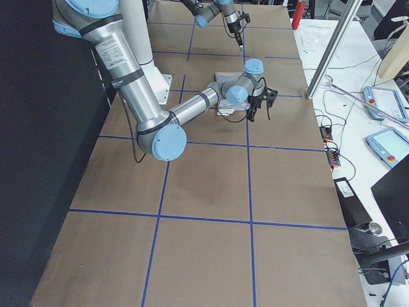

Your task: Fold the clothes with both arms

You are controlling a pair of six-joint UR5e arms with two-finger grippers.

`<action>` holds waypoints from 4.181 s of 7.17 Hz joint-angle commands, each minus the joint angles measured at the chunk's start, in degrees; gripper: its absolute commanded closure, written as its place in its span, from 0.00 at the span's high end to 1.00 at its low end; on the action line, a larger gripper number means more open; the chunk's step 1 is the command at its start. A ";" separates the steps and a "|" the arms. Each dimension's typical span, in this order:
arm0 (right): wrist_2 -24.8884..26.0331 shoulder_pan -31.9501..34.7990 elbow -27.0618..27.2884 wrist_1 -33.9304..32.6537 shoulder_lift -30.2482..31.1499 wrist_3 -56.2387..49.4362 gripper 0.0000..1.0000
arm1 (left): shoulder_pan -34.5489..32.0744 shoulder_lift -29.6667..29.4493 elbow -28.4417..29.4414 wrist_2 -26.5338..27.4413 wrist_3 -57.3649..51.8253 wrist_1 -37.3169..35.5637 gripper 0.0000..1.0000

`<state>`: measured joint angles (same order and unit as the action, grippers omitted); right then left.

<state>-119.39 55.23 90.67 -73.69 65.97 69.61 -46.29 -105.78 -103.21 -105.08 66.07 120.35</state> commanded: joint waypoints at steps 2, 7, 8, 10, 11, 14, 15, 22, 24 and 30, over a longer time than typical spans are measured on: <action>-9.79 17.40 2.40 -1.18 15.29 -37.94 1.00 | -19.99 12.51 -0.07 -19.41 -28.96 3.84 0.35; -14.47 33.62 2.67 -11.36 26.75 -69.51 1.00 | -46.67 11.43 10.57 -30.54 -68.70 -22.40 0.42; -14.21 34.24 2.58 -16.35 26.49 -73.88 1.00 | -46.87 11.22 7.79 -30.45 -69.32 -29.66 0.70; -13.33 32.67 7.47 -30.12 23.96 -78.49 1.00 | -46.61 13.58 6.27 -30.80 -68.71 -30.09 1.00; -12.54 32.49 7.85 -34.55 21.15 -78.49 1.00 | -46.61 13.33 5.48 -30.36 -68.79 -30.26 1.00; -11.92 30.90 7.76 -34.06 20.60 -77.61 1.00 | -46.43 22.63 7.66 -30.88 -68.80 -19.00 1.00; -11.92 30.90 6.81 -34.06 20.60 -77.61 1.00 | -46.34 21.68 10.98 -31.15 -69.23 -17.80 1.00; -12.36 30.81 4.61 -31.69 21.30 -77.70 1.00 | -43.97 21.66 3.11 -30.53 -69.41 -33.87 1.00; -12.36 30.90 4.16 -31.60 21.30 -77.79 1.00 | -43.97 21.85 3.54 -30.71 -69.41 -33.52 1.00; -12.18 30.81 3.37 -27.56 21.92 -77.61 1.00 | -43.79 21.67 3.28 -30.97 -69.50 -32.03 1.00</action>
<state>-131.59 86.05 94.03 -102.40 87.68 -8.24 -90.12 -84.07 -100.00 -136.01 -3.47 87.46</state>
